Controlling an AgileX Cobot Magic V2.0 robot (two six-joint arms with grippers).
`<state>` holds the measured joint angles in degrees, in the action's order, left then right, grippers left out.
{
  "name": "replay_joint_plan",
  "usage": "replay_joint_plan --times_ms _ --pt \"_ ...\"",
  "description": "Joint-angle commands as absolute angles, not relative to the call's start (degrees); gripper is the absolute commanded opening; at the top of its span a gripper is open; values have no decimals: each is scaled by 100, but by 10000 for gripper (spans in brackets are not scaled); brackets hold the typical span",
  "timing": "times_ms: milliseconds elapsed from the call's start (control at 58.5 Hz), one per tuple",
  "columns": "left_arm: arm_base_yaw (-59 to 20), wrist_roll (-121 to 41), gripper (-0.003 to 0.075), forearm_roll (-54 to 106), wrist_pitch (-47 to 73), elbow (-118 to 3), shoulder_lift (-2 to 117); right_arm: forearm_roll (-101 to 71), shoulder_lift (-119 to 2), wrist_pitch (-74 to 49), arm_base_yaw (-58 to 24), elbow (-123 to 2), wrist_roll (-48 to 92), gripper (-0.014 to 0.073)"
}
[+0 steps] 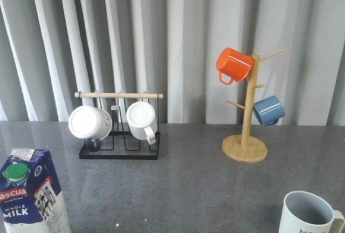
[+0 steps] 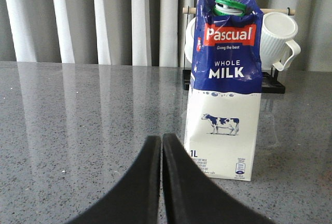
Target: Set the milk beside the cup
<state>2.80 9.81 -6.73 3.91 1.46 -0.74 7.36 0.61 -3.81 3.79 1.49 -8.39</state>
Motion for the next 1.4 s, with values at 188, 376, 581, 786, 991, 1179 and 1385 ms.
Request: replay_joint_plan --times_ms 188,376,581,786,991,1179,1385 --pt "278 1005 -6 -676 -83 14 -124 747 134 0 419 205 -815 -9" --pt "278 973 -6 -676 -34 14 -124 747 134 0 419 205 -815 -9" --pt "278 973 -6 -676 -34 14 -124 747 134 0 419 205 -815 -9" --pt "278 973 -6 -676 -241 14 -124 763 134 89 419 205 -809 -9" --pt "278 1345 -6 -675 -1704 -250 -72 887 -83 1751 431 73 -485 -9" --pt "278 492 -6 -675 -1595 -1445 1305 550 -1879 1810 431 -712 555 -9" --pt "-104 326 -6 -675 -1588 -2489 3469 -870 -4368 1905 410 -1945 840 -9"
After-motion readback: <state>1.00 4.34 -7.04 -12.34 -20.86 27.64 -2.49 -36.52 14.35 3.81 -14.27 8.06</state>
